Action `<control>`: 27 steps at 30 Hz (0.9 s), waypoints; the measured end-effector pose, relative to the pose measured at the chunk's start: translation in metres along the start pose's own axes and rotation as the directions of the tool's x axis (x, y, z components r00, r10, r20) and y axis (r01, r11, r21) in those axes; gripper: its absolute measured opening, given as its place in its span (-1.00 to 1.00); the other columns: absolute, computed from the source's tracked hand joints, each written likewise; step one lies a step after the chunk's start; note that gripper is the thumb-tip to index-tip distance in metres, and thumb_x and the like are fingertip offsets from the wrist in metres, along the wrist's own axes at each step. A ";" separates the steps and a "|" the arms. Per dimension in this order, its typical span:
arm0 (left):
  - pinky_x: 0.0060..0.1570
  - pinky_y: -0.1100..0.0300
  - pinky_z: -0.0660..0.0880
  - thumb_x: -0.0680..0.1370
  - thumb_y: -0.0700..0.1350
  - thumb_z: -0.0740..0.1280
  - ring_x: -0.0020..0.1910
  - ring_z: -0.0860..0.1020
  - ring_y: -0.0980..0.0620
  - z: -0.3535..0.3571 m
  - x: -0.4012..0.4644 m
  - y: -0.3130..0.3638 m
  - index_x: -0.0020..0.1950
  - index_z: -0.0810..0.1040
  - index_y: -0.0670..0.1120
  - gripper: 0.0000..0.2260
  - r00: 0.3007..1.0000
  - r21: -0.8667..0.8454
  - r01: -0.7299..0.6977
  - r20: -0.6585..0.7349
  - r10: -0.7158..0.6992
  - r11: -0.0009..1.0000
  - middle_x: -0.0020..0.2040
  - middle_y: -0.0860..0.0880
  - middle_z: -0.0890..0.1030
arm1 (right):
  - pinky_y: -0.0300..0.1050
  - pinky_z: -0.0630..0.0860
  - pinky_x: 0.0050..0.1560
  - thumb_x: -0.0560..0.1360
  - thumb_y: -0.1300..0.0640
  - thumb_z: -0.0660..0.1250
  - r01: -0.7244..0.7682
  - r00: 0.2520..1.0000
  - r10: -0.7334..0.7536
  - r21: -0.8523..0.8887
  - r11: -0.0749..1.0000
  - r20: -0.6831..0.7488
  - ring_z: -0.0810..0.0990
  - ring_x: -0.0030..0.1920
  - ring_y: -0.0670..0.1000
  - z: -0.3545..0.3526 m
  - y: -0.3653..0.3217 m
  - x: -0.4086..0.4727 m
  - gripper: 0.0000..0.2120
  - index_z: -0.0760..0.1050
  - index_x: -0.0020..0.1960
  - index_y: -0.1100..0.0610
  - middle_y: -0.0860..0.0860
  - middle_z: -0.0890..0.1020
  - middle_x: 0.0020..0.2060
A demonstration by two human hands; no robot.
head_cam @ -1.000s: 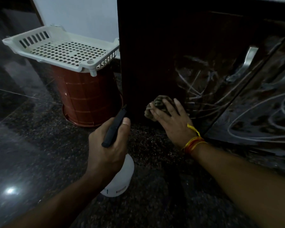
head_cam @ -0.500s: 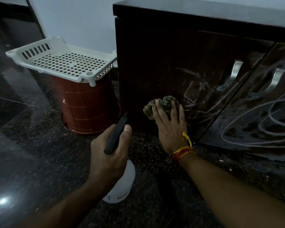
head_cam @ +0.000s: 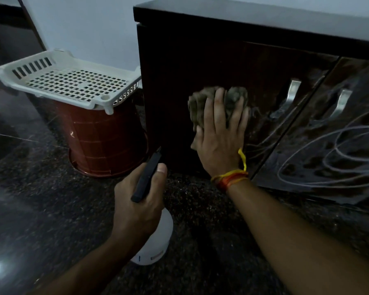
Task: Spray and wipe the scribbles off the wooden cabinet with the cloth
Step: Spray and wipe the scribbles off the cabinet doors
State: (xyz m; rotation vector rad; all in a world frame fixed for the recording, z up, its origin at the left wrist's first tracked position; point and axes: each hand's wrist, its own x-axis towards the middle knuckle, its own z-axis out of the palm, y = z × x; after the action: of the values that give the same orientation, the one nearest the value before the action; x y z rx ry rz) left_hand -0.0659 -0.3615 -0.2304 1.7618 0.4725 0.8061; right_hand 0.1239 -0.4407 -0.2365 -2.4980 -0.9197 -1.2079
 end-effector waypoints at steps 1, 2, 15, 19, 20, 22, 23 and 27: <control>-0.53 -0.07 0.37 0.49 0.25 0.21 -0.50 0.44 -0.20 0.000 -0.001 0.000 -0.24 0.50 -0.21 -0.50 1.000 -0.007 0.000 0.000 0.000 1.000 -0.38 -0.21 0.50 | 0.29 -0.05 0.51 0.59 0.00 0.21 0.016 0.999 -0.015 -0.015 1.000 0.042 0.01 0.50 0.37 0.007 0.004 -0.016 -0.35 0.02 0.56 0.15 0.06 -0.01 0.55; -0.54 -0.05 0.36 0.48 0.24 0.21 -0.51 0.44 -0.19 0.001 -0.002 0.001 -0.24 0.50 -0.22 -0.50 1.000 -0.017 -0.002 0.003 0.002 1.000 -0.39 -0.21 0.50 | 0.30 -0.02 0.50 0.58 0.02 0.25 0.026 0.997 -0.023 -0.030 0.999 0.070 0.01 0.48 0.37 0.012 0.008 -0.030 -0.33 0.03 0.56 0.16 0.07 -0.02 0.54; -0.54 0.00 0.34 0.48 0.26 0.22 -0.52 0.41 -0.18 0.005 -0.005 -0.002 -0.22 0.50 -0.25 -0.47 1.000 -0.042 0.014 0.028 -0.013 0.999 -0.37 -0.22 0.48 | 0.35 0.04 0.48 0.56 0.14 0.16 -0.125 0.987 0.131 0.068 0.990 -0.095 0.07 0.47 0.46 -0.012 0.014 0.016 -0.42 0.11 0.53 0.26 0.23 0.17 0.52; -0.51 -0.04 0.38 0.47 0.27 0.21 -0.52 0.42 -0.15 0.008 -0.007 -0.003 -0.21 0.51 -0.21 -0.49 0.999 -0.051 0.030 0.045 -0.027 0.998 -0.35 -0.19 0.51 | 0.37 0.08 0.46 0.57 0.11 0.19 -0.108 0.992 0.107 0.007 0.994 0.062 0.10 0.43 0.48 0.018 0.026 -0.048 -0.39 0.05 0.53 0.25 0.20 0.03 0.52; -0.51 -0.04 0.39 0.48 0.26 0.21 -0.52 0.43 -0.15 0.008 -0.008 -0.004 -0.21 0.52 -0.20 -0.50 0.998 -0.047 0.027 0.051 -0.025 0.999 -0.35 -0.18 0.51 | 0.38 0.10 0.45 0.56 0.13 0.24 -0.100 0.992 0.100 -0.005 0.995 0.079 0.11 0.42 0.48 0.022 0.028 -0.059 -0.38 0.06 0.52 0.24 0.19 0.02 0.52; -0.51 -0.04 0.40 0.48 0.26 0.21 -0.52 0.44 -0.15 0.007 -0.011 -0.006 -0.22 0.52 -0.20 -0.50 0.998 -0.038 0.027 0.063 -0.025 0.999 -0.35 -0.18 0.51 | 0.37 0.09 0.45 0.55 0.17 0.27 -0.072 0.994 0.072 -0.002 0.997 0.077 0.11 0.42 0.47 0.023 0.032 -0.062 -0.39 0.07 0.51 0.22 0.17 0.02 0.51; -0.51 -0.04 0.41 0.48 0.25 0.21 -0.52 0.44 -0.15 0.006 -0.012 -0.007 -0.22 0.52 -0.21 -0.50 0.997 -0.032 0.030 0.065 -0.028 0.999 -0.36 -0.18 0.50 | 0.37 0.08 0.46 0.56 0.20 0.24 -0.056 0.997 0.055 0.011 0.998 0.054 0.10 0.42 0.47 0.021 0.033 -0.056 -0.41 0.07 0.51 0.22 0.16 0.02 0.51; -0.54 0.00 0.37 0.47 0.25 0.21 -0.52 0.42 -0.14 0.007 -0.013 -0.014 -0.22 0.49 -0.26 -0.47 0.996 -0.008 0.054 0.070 -0.053 0.999 -0.40 -0.20 0.47 | 0.34 0.04 0.48 0.59 0.27 0.10 -0.052 0.994 0.056 0.039 0.998 -0.092 0.13 0.43 0.50 0.008 0.035 -0.017 -0.51 0.11 0.50 0.26 0.22 0.14 0.49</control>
State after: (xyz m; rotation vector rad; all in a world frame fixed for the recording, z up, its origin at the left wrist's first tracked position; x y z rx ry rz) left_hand -0.0692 -0.3703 -0.2483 1.7551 0.4671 0.7060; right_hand 0.1432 -0.4723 -0.2519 -2.4004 -0.8380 -1.2673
